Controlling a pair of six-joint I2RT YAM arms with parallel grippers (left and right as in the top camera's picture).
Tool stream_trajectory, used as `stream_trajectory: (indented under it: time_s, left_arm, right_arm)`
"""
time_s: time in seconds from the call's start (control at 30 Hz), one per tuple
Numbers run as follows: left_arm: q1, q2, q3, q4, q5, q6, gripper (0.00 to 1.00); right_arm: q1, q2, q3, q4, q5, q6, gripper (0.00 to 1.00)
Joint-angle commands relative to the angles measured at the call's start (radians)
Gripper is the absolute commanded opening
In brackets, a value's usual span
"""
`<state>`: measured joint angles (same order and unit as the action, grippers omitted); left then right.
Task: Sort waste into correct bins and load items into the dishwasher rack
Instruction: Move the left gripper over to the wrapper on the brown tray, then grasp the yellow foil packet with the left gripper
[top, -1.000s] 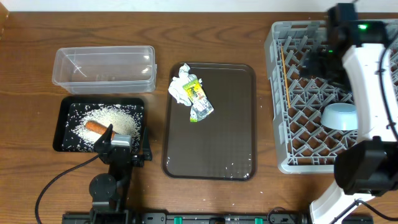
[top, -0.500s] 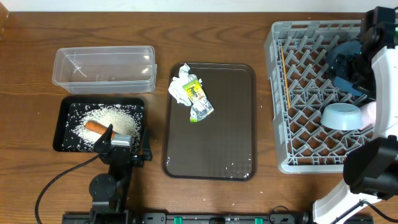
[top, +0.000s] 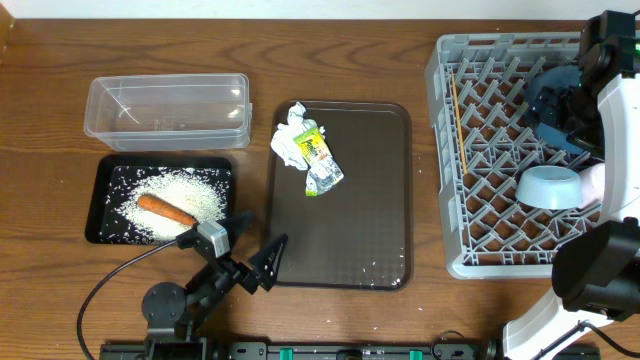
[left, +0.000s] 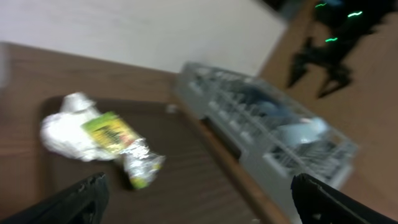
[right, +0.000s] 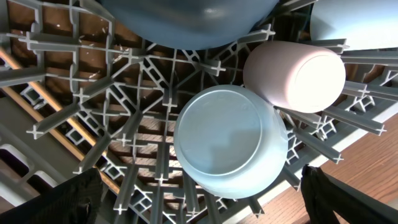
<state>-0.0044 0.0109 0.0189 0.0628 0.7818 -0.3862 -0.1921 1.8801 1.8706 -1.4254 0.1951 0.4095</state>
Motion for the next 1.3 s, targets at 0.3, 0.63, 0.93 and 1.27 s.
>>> stream_trajectory:
  time_s: [0.3, 0.63, 0.93, 1.27]
  left_arm:
    - [0.003, 0.383, 0.649, -0.643, -0.276, 0.164, 0.96]
    - [0.0, 0.846, 1.003, -0.99, -0.203, 0.204, 0.96]
    - [-0.26, 1.151, 1.365, -1.229, -0.698, 0.048, 0.96]
    - [-0.415, 1.4, 1.402, -1.102, -0.599, 0.008, 0.96]
  right_arm:
    - [-0.004, -0.023, -0.003, -0.003, 0.01, -0.006, 0.99]
    - [-0.004, -0.023, -0.003, -0.003, 0.01, -0.006, 0.99]
    - [-0.004, -0.023, -0.003, -0.003, 0.01, -0.006, 0.99]
    - [-0.004, -0.023, -0.003, -0.003, 0.011, -0.006, 0.99]
